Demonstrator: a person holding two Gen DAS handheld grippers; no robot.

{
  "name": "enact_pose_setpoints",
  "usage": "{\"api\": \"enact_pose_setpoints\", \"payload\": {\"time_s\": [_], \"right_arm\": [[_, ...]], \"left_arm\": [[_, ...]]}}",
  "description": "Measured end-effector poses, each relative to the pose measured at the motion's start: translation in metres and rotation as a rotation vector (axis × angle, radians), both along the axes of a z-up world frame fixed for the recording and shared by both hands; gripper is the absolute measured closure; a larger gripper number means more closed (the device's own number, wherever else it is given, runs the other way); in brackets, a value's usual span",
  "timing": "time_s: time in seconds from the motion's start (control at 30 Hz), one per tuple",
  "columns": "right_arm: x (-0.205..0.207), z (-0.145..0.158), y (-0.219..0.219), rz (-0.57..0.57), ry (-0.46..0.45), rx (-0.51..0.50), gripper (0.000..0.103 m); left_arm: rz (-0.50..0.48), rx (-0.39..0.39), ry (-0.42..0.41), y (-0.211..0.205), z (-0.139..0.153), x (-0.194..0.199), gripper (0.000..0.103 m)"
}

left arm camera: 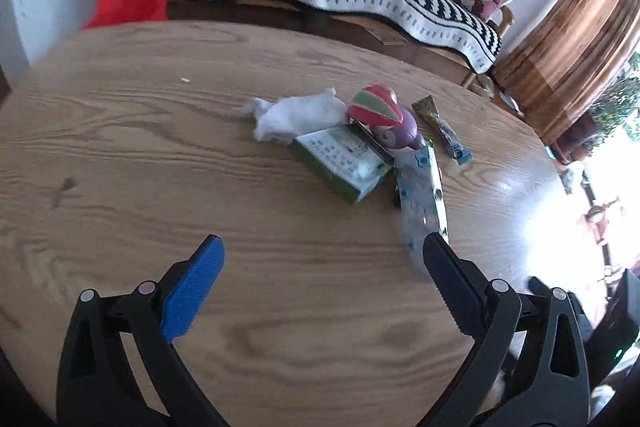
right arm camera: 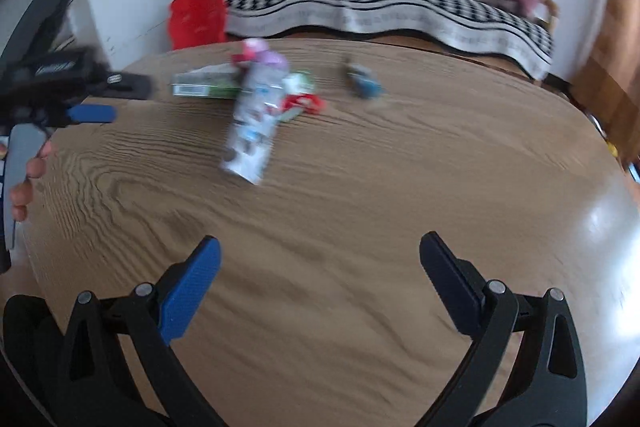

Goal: Collect trash
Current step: 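Grasp the green box with the left tool while the right tool grasps the silver blister pack, then carry the green box and blister pack to the black bin and open both tools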

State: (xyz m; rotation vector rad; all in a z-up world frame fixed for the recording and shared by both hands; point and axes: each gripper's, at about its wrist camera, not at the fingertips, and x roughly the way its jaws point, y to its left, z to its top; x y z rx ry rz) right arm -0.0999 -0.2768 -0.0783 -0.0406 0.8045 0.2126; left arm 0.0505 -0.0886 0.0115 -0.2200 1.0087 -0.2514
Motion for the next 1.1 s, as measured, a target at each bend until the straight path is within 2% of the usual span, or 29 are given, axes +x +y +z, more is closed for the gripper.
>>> {"api": "enact_pose_setpoints", "payload": {"time_s": [0.27,0.3,0.33,0.37,0.4,0.43,0.47,0.5,0.53,0.73,0.8,1.1], "right_arm": [[0.071,-0.004,0.058,0.089,0.017,-0.030,0.007],[0.080,-0.006,0.061,0.091,0.031,-0.018,0.008],[0.086,-0.007,0.063,0.091,0.044,-0.006,0.014],[0.093,-0.009,0.064,0.094,0.062,0.016,0.017],[0.101,-0.012,0.066,0.095,0.086,0.044,0.027],[0.105,-0.014,0.064,0.095,0.100,0.058,0.035],[0.107,-0.014,0.064,0.086,0.085,0.055,0.041],[0.108,-0.014,0.064,0.084,0.083,0.050,0.061],[0.109,-0.014,0.065,0.081,0.082,0.051,0.073],[0.098,-0.017,0.051,0.073,0.097,0.070,0.074],[0.088,-0.016,0.045,0.065,0.091,0.072,0.074],[0.049,0.000,0.016,0.015,0.075,0.118,0.074]], "left_arm": [[-0.022,-0.116,0.055,0.000,-0.024,0.046,0.007],[-0.028,-0.121,0.055,-0.001,-0.026,0.051,0.014],[-0.034,-0.121,0.051,-0.002,-0.027,0.054,0.023],[-0.038,-0.128,0.047,-0.003,-0.028,0.058,0.027],[-0.043,-0.146,0.040,-0.003,-0.030,0.061,0.036],[-0.048,-0.153,0.035,-0.003,-0.031,0.063,0.051],[-0.056,-0.159,0.031,-0.004,-0.031,0.066,0.059],[-0.065,-0.156,0.024,-0.005,-0.032,0.065,0.066],[-0.079,-0.152,0.014,-0.008,-0.032,0.063,0.074],[-0.136,-0.121,-0.066,-0.026,-0.017,0.044,0.094],[-0.135,-0.083,-0.085,-0.029,-0.012,0.038,0.094],[-0.119,-0.049,-0.110,-0.026,0.003,0.001,0.094]]}}
